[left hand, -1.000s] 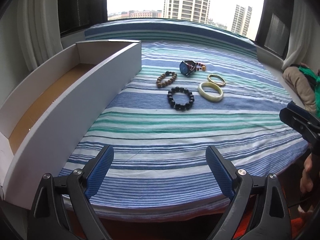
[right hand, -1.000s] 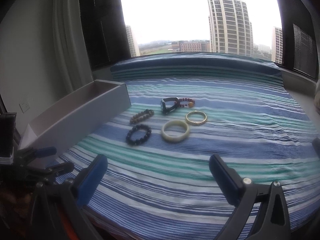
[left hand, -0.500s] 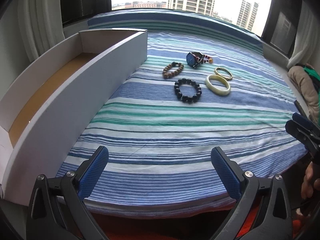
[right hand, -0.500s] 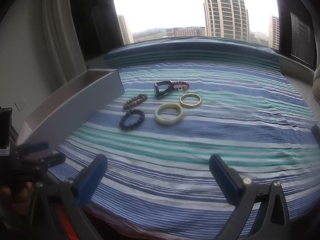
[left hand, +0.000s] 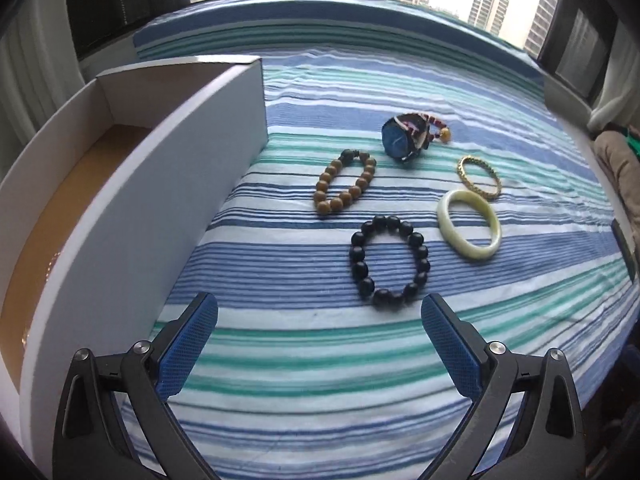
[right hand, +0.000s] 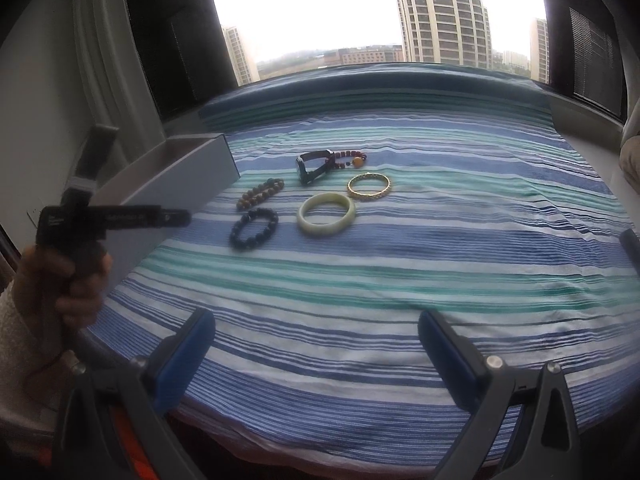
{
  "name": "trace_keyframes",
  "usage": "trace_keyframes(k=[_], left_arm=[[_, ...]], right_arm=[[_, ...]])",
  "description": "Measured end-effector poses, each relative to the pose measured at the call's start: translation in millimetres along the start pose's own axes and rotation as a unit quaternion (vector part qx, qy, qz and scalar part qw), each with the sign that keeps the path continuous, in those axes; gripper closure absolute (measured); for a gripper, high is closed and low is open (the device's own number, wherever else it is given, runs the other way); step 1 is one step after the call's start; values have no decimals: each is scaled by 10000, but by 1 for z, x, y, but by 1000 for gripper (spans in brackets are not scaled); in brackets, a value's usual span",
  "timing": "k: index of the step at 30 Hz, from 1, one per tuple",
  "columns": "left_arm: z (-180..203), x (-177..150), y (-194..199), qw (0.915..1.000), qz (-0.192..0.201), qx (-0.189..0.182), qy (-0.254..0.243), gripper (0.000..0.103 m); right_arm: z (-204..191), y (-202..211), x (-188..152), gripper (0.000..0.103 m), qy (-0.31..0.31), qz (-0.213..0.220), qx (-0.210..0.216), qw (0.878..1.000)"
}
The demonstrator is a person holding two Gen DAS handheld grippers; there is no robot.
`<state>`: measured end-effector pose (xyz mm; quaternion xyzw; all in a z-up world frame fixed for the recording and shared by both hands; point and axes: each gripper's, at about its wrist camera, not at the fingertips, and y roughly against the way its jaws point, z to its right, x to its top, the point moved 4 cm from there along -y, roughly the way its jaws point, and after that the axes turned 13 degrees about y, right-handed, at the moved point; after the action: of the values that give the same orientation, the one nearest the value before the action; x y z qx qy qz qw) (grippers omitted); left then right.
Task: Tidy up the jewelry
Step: 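Lower the left tool onto the black bead bracelet and close it, then grasp the gold twisted bangle with the right tool while the left tool holds the black bracelet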
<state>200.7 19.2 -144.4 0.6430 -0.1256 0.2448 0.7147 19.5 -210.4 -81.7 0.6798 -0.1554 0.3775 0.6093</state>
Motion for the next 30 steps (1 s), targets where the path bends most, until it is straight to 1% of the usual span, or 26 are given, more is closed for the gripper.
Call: trace_keyframes(k=[3, 6, 8, 9, 11, 12, 13, 14, 16, 18, 20, 21, 24, 27, 30], left_arm=[[13, 5, -32, 9995, -117, 262, -137, 2], [22, 9, -47, 9983, -19, 505, -292, 4], [24, 9, -54, 9965, -16, 717, -425, 12], [24, 8, -58, 9955, -67, 819, -476, 19], [20, 7, -58, 9960, -56, 773, -433, 22], [19, 6, -58, 9966, -86, 716, -405, 26], [18, 5, -57, 9973, -117, 618, -381, 36], [18, 4, -56, 9981, -167, 469, -363, 43], [20, 1, -53, 9984, -250, 301, -413, 74], [27, -4, -50, 9972, -278, 315, -622, 92], [32, -9, -47, 9955, -223, 447, -807, 93], [33, -12, -45, 9956, -241, 401, -815, 93], [25, -19, -31, 9979, -357, 25, -532, 93], [14, -23, -7, 9986, -319, -295, -299, 93], [1, -24, 14, 9980, -304, -540, -99, 93]], right_arm=[[2, 2, -7, 0, -88, -52, 12, 9999], [4, 3, -13, 0, -153, -86, 25, 9998], [6, 3, -16, 0, -200, -111, 16, 9997], [7, 3, -17, 0, -234, -125, 18, 9996], [9, 3, -18, 0, -299, -143, 30, 9994], [9, 2, -18, 0, -326, -150, 36, 9993], [10, 2, -18, 0, -348, -157, 39, 9993], [10, 2, -17, 0, -360, -164, 49, 9992], [9, 0, -16, 0, -356, -179, 78, 9992], [7, 0, -13, 0, -321, -183, 85, 9993], [5, 1, -11, 0, -274, -174, 87, 9994], [3, 1, -11, 0, -253, -172, 86, 9995], [1, 3, -10, 0, -196, -164, 90, 9996], [5, 4, -7, 0, -170, -172, 120, 9996], [13, 2, 14, 0, -65, -190, 315, 9993]])
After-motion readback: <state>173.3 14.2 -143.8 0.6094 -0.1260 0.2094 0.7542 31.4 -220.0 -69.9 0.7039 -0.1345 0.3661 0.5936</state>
